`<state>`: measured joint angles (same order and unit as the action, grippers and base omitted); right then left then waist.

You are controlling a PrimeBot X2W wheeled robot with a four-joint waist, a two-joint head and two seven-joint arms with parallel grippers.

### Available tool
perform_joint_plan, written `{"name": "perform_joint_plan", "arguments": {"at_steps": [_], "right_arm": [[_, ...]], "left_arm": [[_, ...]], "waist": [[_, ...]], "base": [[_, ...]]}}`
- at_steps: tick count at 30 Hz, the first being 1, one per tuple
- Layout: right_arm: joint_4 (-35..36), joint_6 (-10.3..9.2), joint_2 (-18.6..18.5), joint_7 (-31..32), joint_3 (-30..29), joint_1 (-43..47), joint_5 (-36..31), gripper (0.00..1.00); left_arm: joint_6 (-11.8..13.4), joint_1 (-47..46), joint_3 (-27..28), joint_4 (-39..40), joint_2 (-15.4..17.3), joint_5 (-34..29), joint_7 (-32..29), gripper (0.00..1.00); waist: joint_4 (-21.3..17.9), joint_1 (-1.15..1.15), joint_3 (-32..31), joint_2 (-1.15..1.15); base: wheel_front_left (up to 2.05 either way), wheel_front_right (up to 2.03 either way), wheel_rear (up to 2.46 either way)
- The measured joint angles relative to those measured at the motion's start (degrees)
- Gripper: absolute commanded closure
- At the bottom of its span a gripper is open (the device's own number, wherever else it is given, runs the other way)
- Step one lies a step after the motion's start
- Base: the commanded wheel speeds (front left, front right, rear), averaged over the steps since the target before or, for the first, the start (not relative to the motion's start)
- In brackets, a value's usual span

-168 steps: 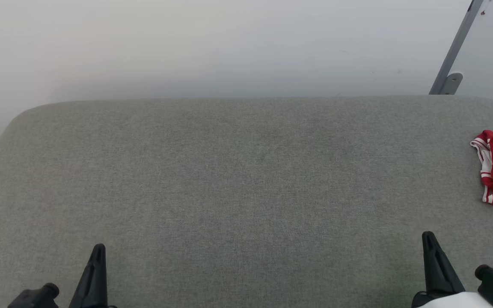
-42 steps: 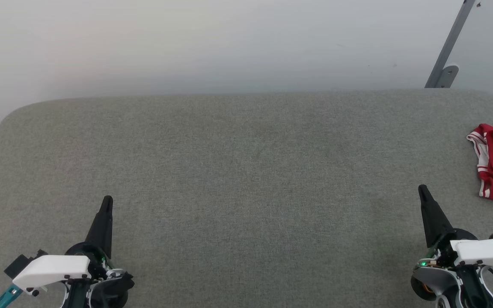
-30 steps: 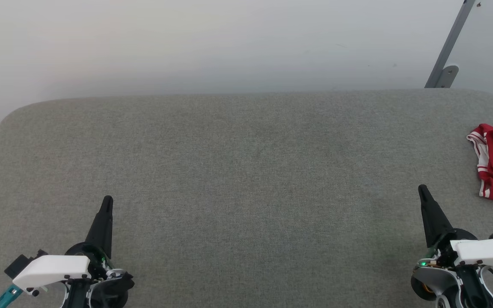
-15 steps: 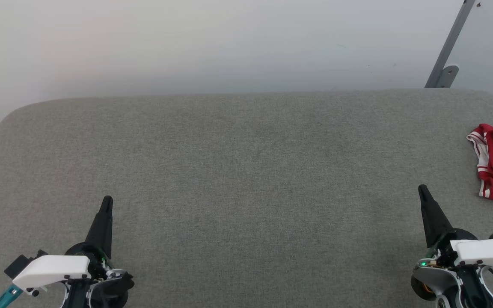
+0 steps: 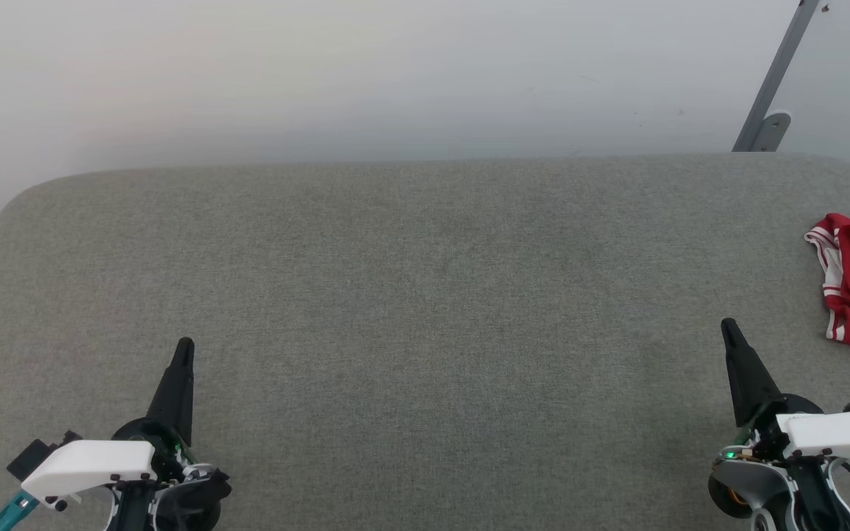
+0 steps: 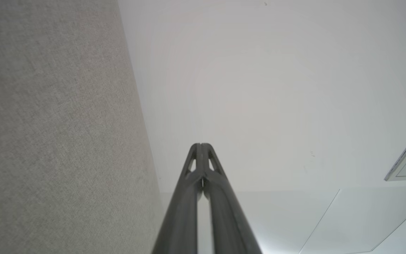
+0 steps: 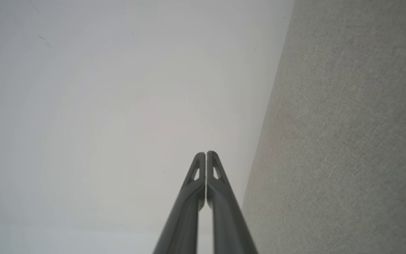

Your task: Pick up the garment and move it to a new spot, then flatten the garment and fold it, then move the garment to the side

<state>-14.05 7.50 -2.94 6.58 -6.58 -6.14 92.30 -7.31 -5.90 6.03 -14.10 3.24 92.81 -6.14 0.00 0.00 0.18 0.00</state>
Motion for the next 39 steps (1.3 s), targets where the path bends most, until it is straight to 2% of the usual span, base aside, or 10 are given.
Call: {"name": "perform_joint_plan", "arguments": {"at_steps": [39], "right_arm": [[0.00, 0.00, 0.01, 0.03, -0.01, 0.00, 0.00, 1.00]], "left_arm": [[0.00, -0.01, 0.25, 0.00, -0.20, -0.15, -0.24, 1.00]], "waist": [[0.00, 0.00, 0.00, 0.00]], "base": [[0.00, 0.00, 0.00]]}}
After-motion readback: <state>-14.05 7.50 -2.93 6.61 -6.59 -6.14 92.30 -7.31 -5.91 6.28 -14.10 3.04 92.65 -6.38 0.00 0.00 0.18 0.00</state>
